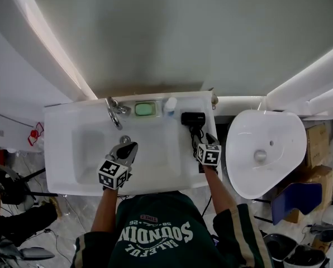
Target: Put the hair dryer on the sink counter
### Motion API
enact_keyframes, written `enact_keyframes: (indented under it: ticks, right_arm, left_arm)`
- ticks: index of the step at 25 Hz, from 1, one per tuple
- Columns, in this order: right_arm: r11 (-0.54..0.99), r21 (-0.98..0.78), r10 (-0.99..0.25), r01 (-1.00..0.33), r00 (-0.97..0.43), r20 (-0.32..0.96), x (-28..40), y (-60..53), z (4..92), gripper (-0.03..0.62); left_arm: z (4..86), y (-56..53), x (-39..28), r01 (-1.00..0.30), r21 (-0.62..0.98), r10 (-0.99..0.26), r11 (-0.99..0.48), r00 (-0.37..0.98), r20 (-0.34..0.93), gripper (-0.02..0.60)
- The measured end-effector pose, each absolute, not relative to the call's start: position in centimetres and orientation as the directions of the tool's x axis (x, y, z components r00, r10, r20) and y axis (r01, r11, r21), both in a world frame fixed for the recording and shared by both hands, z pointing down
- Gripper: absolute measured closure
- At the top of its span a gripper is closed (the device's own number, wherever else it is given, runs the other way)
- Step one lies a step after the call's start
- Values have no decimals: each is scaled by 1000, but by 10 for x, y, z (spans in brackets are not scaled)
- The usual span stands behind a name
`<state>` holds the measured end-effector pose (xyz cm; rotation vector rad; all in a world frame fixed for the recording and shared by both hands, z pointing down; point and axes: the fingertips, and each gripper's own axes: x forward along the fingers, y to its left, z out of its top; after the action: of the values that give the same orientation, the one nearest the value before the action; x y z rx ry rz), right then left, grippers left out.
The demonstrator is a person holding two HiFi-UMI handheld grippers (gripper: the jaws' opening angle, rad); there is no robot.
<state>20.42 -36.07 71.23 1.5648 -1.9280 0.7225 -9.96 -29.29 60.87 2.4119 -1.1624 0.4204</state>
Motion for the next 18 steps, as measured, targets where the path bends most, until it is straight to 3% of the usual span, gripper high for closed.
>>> enact_keyframes:
  ticks: [5,12,18]
  right_arm:
    - [206,-128,-717,-970,-239,655,178,-355,687,386]
    - [373,-138,-703,-918,-376,604,113,-343,654,518]
    - [509,-114,-696,-853,-486,529,54,-340,615,589]
  left_arm:
    - [604,-289,-106,-787,232,-666,-571,610,430,529]
    - [592,-290,-116,-789,207,-680,-578,606,413,529]
    - [586,-293,-128,-799,196,-697,-568,594,402,529]
